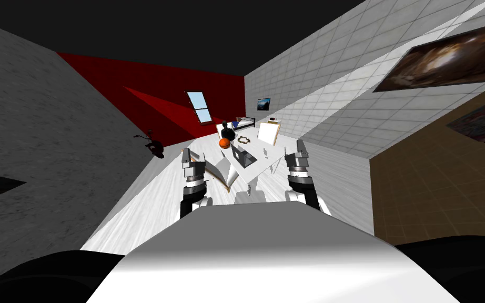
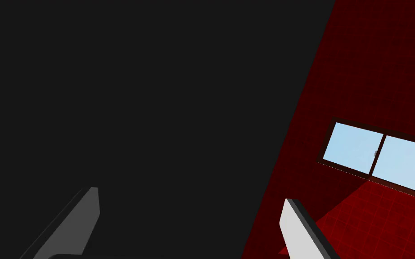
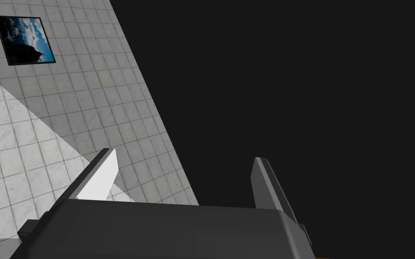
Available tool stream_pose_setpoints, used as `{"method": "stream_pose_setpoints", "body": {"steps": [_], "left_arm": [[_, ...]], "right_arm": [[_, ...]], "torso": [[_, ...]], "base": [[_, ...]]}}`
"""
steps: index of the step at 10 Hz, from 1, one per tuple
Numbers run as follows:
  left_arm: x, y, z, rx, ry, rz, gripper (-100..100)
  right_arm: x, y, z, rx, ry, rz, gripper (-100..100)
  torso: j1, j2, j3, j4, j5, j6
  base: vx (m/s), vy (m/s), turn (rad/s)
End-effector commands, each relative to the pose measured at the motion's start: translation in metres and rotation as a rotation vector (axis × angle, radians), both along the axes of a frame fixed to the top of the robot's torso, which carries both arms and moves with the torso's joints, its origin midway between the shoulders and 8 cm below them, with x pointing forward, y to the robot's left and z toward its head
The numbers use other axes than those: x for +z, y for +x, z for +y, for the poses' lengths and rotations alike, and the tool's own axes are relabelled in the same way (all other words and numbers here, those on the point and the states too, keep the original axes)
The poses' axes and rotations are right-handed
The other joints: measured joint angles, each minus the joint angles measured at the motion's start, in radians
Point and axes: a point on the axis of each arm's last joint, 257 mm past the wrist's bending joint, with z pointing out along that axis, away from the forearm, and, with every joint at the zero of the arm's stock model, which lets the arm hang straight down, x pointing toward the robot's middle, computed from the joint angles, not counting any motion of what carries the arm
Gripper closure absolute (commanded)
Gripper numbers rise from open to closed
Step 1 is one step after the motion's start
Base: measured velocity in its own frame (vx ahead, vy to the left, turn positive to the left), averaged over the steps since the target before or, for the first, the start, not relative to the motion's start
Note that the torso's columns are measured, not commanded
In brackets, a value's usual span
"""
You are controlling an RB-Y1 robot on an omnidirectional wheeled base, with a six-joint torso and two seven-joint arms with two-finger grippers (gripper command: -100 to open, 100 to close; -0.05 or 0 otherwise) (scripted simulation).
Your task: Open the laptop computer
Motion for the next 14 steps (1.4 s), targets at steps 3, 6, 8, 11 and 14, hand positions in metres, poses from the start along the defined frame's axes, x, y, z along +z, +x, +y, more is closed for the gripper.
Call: {"method": "stream_pose_setpoints", "body": {"steps": [3,6,8,11,14], "left_arm": [[0.0,0.0,0.0,0.0,0.0,0.0,0],[0.0,0.0,0.0,0.0,0.0,0.0,0],[0.0,0.0,0.0,0.0,0.0,0.0,0],[0.0,0.0,0.0,0.0,0.0,0.0,0],[0.0,0.0,0.0,0.0,0.0,0.0,0]], "right_arm": [[0.0,0.0,0.0,0.0,0.0,0.0,0],[0.0,0.0,0.0,0.0,0.0,0.0,0],[0.0,0.0,0.0,0.0,0.0,0.0,0],[-0.006,0.004,0.006,0.013,-0.094,0.027,-100],[-0.02,0.012,0.011,0.005,-0.247,0.073,-100]], "torso": [[0.0,0.175,-0.351,0.176,0.0,0.0],[0.0,0.396,-0.792,0.396,0.0,0.0],[0.0,0.544,-1.087,0.544,0.0,0.0],[0.001,0.725,-1.451,0.724,0.0,0.0],[0.001,0.738,-1.476,0.738,0.0,0.0]], "base": [[0.0,0.0,0.0],[0.0,0.0,0.0],[0.0,0.0,0.0],[0.004,0.015,0.012],[0.002,0.055,0.018]]}}
